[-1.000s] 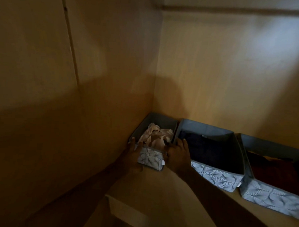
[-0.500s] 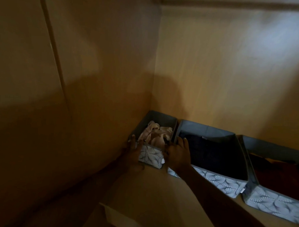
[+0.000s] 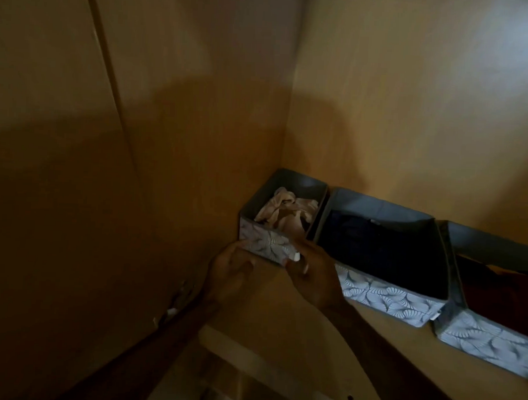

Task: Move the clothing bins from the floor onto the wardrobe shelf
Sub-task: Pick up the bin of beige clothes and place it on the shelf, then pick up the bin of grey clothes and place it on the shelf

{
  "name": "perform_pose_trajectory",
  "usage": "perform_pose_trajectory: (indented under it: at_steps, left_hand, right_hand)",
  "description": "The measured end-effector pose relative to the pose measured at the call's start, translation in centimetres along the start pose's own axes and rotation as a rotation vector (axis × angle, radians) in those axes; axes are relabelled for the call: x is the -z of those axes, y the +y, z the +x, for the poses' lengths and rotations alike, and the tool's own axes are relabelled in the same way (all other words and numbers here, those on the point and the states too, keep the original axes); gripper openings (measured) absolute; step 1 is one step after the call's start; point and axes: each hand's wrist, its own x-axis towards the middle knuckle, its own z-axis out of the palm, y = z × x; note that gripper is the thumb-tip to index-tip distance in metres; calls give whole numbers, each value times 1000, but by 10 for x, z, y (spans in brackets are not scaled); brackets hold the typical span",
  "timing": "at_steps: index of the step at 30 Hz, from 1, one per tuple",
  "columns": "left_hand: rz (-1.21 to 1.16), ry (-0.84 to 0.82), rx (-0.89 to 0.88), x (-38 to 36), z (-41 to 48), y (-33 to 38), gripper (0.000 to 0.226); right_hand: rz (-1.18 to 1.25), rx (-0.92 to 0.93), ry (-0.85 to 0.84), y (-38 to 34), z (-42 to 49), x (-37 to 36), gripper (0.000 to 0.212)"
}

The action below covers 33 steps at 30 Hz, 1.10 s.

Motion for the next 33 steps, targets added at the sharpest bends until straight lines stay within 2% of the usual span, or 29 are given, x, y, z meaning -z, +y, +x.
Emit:
perform_pose_trajectory:
  at_steps: [4,9,18,21,33]
  left_hand:
    - [-245,114,139,7,-49,-9,28]
    - [-344,269,274,15,-119,-13,24]
    - [-325,677,564,17,-290,-30,26]
    - [-315,834,640,16,-354,-28,26]
    - [-366,1480,761,1,-612,4,29]
  right_hand:
    - [345,-273,-94,-15,-31,-6,40]
    - [560,-378,-292,-30,-67,-22,33]
    - [587,-237,-760,-61,-147,-75,19]
    - [552,-171,-930,-78,-187,-91,22]
    - [464,175,-1529,-211,-375,-127,21]
